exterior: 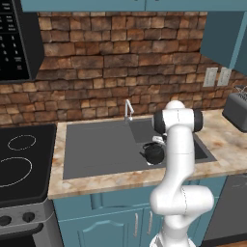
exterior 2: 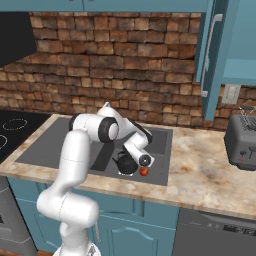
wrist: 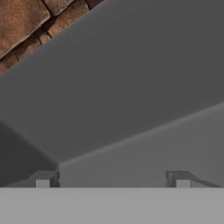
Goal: Open the cabinet, pick the kettle from the cabinet, and place it in the sink.
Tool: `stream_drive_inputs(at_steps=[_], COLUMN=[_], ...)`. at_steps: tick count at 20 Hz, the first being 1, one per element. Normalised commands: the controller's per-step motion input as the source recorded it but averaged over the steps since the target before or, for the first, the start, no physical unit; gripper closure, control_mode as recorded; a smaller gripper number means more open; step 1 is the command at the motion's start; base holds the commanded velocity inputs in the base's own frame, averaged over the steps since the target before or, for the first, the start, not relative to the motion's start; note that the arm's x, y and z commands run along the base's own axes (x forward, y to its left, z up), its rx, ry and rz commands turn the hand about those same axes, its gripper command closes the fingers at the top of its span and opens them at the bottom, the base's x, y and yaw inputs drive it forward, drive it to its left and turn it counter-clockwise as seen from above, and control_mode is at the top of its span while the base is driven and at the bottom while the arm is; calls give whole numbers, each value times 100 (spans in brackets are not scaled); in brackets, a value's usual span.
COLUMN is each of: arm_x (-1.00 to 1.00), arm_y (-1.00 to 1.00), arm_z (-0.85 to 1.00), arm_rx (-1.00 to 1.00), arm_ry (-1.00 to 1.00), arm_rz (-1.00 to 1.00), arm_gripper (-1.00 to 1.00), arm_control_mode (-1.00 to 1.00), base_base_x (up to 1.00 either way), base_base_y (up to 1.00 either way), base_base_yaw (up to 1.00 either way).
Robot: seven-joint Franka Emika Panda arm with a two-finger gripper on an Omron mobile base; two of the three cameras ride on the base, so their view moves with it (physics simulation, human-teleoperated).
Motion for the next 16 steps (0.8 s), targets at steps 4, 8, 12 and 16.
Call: stream_drive_inputs(at_steps=[4, 8, 12, 16], arm_x=[0, 3, 5, 4], arm_y=[7, 3, -4, -14], arm_z=[0, 3, 1, 2], arm_rx=[0, 0, -3, -7], arm_ry=[0, 0, 0, 0], arm_rz=[0, 0, 0, 0], arm_gripper=[-100, -100, -100, -100], arm_control_mode=[-100, -100, -100, -100], base_base_x=[0, 0, 0, 0], base_base_y=[0, 0, 0, 0], base_base_yaw=[0, 0, 0, 0])
